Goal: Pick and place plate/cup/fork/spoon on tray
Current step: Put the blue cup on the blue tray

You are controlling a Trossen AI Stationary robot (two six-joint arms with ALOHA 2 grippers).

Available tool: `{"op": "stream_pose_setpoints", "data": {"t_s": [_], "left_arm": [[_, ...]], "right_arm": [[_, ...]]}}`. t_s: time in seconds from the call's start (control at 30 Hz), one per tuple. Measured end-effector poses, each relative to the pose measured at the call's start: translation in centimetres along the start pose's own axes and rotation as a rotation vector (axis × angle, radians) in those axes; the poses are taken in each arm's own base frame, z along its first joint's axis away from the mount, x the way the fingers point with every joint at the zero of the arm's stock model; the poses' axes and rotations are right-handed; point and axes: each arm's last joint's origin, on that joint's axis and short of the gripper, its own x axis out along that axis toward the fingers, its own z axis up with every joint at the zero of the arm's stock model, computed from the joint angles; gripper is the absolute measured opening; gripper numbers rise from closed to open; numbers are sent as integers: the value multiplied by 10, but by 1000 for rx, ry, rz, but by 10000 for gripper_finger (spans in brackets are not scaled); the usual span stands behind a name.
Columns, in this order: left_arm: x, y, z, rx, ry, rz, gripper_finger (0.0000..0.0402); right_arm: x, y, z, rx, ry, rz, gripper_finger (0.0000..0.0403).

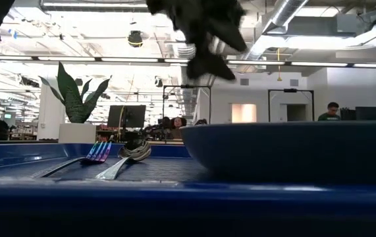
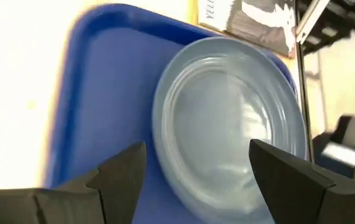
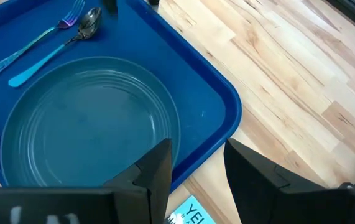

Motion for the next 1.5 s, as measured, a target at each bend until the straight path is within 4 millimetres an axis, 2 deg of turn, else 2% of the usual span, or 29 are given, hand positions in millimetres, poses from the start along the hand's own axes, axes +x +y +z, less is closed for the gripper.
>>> {"op": "stream_pose_setpoints", "data": {"t_s": [0.1,0.17,0.27,0.4,0.53,0.6,0.7,0.83,0.93,1.1,1.27,1.5], "left_arm": [[-46,-14,4,80,48,76,271],[-81,-25,-4,106,105,140,271],[-124,-42,-30,67,173,245,271],[-171,-71,-74,-24,193,327,271],[-200,-96,-120,-138,129,348,271],[-207,-103,-144,-207,96,374,271],[-211,-107,-179,-296,143,357,271],[-200,-108,-220,-380,253,363,271],[-188,-108,-241,-424,301,401,271],[-174,-113,-255,-412,357,428,271],[-170,-121,-264,-338,423,410,271],[-179,-141,-292,-231,495,340,266]], "right_arm": [[0,0,1,3,-23,4,168],[0,1,2,6,-51,8,168],[0,1,3,12,-89,12,168],[4,2,9,32,-135,9,168],[11,5,19,8,-167,2,168],[16,7,26,-16,-167,0,168],[24,10,36,-57,-159,2,168],[33,14,47,-91,-154,17,168],[37,14,53,-99,-152,18,168],[42,12,59,-96,-149,-3,168],[46,10,64,-85,-141,-18,168],[49,8,67,-95,-123,-26,168]]}}
